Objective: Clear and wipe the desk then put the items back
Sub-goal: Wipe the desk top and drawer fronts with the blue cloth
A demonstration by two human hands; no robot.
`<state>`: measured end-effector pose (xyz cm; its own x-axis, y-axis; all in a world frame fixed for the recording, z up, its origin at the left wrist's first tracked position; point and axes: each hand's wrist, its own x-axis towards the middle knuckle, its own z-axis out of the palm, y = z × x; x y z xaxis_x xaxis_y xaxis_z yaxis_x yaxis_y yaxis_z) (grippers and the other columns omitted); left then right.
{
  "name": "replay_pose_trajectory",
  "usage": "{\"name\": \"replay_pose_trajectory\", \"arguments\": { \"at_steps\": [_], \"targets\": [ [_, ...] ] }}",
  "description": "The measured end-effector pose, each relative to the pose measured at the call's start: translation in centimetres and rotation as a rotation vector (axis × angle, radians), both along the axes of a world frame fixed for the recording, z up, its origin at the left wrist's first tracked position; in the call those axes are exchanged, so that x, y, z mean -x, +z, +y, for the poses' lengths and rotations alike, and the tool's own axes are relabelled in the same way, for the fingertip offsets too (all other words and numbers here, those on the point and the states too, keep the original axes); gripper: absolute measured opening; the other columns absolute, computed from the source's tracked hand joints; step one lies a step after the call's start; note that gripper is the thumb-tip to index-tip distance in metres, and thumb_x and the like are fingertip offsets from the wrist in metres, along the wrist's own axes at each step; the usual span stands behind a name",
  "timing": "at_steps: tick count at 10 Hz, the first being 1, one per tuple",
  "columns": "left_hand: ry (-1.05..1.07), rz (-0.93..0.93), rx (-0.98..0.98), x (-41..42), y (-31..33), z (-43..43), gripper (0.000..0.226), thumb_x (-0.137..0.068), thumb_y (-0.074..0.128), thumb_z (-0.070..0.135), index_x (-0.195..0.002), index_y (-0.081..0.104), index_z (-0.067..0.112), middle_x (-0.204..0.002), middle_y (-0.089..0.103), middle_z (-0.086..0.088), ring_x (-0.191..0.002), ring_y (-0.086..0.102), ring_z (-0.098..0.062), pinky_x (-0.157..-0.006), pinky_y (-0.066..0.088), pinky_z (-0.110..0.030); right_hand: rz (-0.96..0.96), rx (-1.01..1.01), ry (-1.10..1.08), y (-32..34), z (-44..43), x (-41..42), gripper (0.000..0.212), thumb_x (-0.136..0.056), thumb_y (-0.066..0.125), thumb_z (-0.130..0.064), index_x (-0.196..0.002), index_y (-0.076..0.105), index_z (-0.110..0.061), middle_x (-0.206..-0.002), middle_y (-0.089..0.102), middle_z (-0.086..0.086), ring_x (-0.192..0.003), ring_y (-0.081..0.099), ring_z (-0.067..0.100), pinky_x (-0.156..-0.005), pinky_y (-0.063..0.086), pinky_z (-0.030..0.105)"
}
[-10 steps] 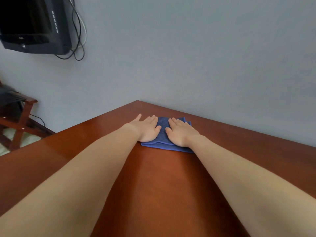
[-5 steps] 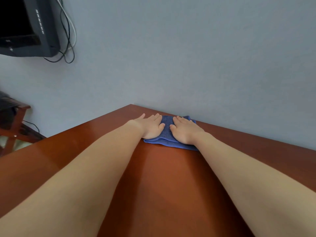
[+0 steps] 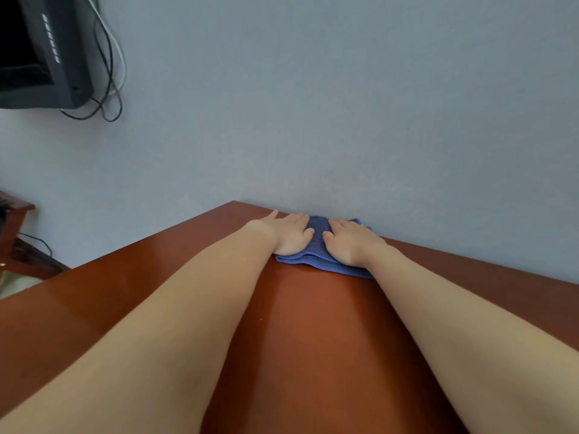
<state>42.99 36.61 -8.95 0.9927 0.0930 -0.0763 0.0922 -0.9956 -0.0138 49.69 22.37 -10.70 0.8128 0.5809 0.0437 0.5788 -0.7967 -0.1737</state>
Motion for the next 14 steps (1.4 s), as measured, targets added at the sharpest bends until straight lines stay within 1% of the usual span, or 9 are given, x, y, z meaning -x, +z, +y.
{"name": "replay_pose_trajectory", "arguments": {
  "at_steps": [2, 3, 4, 5, 7, 10, 14],
  "targets": [
    [-0.007, 0.009, 0.047, 0.4, -0.1, 0.2, 0.057, -0.105, 0.010, 0.036, -0.155, 0.002, 0.010, -0.164, 0.000, -0.004, -0.150, 0.000, -0.015, -0.121, -0.006, -0.037, 0.004, 0.011, -0.018, 0.2, 0.1, 0.5, 0.056, -0.102, 0.021, -0.035, -0.154, 0.019, -0.013, -0.160, 0.020, 0.006, -0.146, 0.019, 0.025, -0.118, 0.015, 0.040],
    [-0.010, 0.022, 0.066, 1.2, 0.0, 0.1, 0.057, -0.105, 0.010, 0.036, -0.155, 0.000, 0.010, -0.164, -0.003, -0.003, -0.150, -0.003, -0.014, -0.121, -0.006, -0.037, -0.006, 0.054, -0.018, 0.5, 0.1, 1.2, 0.056, -0.103, 0.019, -0.033, -0.155, 0.014, -0.011, -0.162, 0.013, 0.005, -0.148, 0.014, 0.022, -0.118, 0.010, 0.038],
    [-0.010, 0.031, 0.079, 2.4, 0.0, 0.0, 0.057, -0.105, 0.010, 0.035, -0.155, -0.001, 0.011, -0.163, -0.005, -0.003, -0.150, -0.004, -0.014, -0.121, -0.007, -0.037, -0.005, 0.090, -0.001, 0.5, 0.2, 2.3, 0.057, -0.104, 0.017, -0.034, -0.155, 0.010, -0.010, -0.163, 0.007, 0.006, -0.149, 0.008, 0.021, -0.120, 0.006, 0.037],
    [0.008, 0.031, 0.096, 4.5, 0.0, -0.1, 0.057, -0.105, 0.009, 0.036, -0.156, -0.002, 0.012, -0.163, -0.006, -0.002, -0.150, -0.005, -0.014, -0.121, -0.008, -0.037, 0.004, 0.100, 0.012, 0.3, 0.1, 4.1, 0.058, -0.103, 0.015, -0.035, -0.155, 0.007, -0.011, -0.163, 0.003, 0.007, -0.150, 0.005, 0.021, -0.121, 0.005, 0.040],
    [0.052, 0.029, 0.090, 11.0, -0.1, -1.0, 0.056, -0.105, 0.009, 0.035, -0.155, -0.003, 0.012, -0.163, -0.007, -0.002, -0.150, -0.007, -0.013, -0.120, -0.011, -0.038, 0.025, 0.085, 0.053, 0.1, -0.5, 9.8, 0.058, -0.103, 0.014, -0.038, -0.156, 0.006, -0.014, -0.163, 0.001, 0.003, -0.150, 0.002, 0.018, -0.122, 0.002, 0.038],
    [0.090, 0.050, 0.042, 21.9, -0.1, -3.5, 0.057, -0.105, 0.007, 0.036, -0.155, -0.005, 0.013, -0.163, -0.007, -0.002, -0.150, -0.006, -0.013, -0.121, -0.009, -0.038, 0.051, 0.062, 0.098, 0.0, -2.8, 20.7, 0.058, -0.103, 0.013, -0.039, -0.156, 0.004, -0.017, -0.163, -0.002, 0.001, -0.150, -0.002, 0.016, -0.122, -0.002, 0.036],
    [0.114, 0.037, 0.060, 33.0, -0.6, -7.1, 0.057, -0.104, 0.008, 0.038, -0.155, -0.004, 0.015, -0.163, -0.007, 0.000, -0.150, -0.006, -0.013, -0.121, -0.009, -0.038, 0.048, 0.049, 0.123, 0.1, -6.8, 32.2, 0.059, -0.103, 0.013, -0.039, -0.156, 0.003, -0.016, -0.163, -0.001, 0.001, -0.150, -0.003, 0.016, -0.122, -0.002, 0.035]
  ]
}}
